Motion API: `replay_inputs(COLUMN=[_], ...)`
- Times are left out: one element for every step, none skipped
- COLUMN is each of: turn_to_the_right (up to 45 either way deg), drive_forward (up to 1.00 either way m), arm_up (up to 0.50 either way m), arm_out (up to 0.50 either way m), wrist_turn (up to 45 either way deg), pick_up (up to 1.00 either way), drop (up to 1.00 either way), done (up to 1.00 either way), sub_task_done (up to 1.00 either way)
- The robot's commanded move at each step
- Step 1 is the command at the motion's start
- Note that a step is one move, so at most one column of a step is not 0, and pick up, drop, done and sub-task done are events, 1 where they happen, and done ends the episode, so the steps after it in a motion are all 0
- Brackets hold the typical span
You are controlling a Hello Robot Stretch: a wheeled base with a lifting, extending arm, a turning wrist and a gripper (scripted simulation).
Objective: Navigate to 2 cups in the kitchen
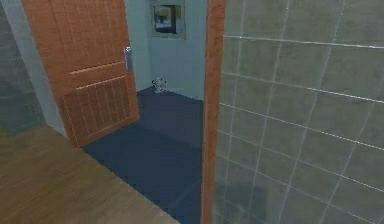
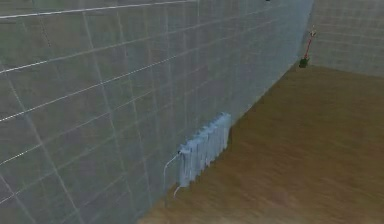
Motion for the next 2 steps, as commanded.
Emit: replay_inputs(turn_to_the_right=[0.0, -45.0], drive_forward=[0.05, 0.0], arm_up=[0.0, 0.0], arm_out=[0.0, 0.0], wrist_turn=[0.0, 0.0], pick_up=[0.0, 0.0], drop=[0.0, 0.0], done=[0.0, 0.0], sub_task_done=[0.0, 0.0])
